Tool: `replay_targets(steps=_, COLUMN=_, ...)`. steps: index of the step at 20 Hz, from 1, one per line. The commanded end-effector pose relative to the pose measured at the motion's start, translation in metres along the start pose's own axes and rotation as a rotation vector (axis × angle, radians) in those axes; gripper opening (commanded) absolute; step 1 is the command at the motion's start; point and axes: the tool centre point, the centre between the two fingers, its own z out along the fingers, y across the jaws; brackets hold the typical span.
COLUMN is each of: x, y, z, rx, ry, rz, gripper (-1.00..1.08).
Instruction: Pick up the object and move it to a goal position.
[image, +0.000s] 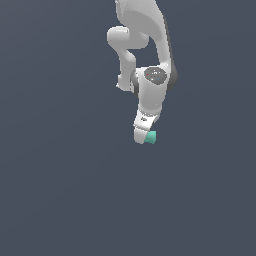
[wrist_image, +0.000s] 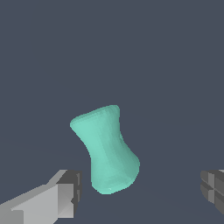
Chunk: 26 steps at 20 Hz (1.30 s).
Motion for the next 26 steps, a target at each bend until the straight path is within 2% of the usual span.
replay_targets(steps=1, x=0.002, y=-0.006, z=0.003, rx=-0.002, ry=-0.001, rz=-0.083, gripper=1.00)
replay_targets(steps=7, x=0.005, y=-0.019, z=0.007, rx=-0.005, ry=-0.002, rz=-0.235, gripper=1.00)
replay_targets(steps=13, x=0.007, y=-0.026, z=0.010, rx=-0.006, ry=-0.003, rz=-0.327, gripper=1.00)
replay_targets(steps=26, x=0.007, y=-0.029, z=0.023, rx=-0.006, ry=-0.003, rz=-0.354, gripper=1.00)
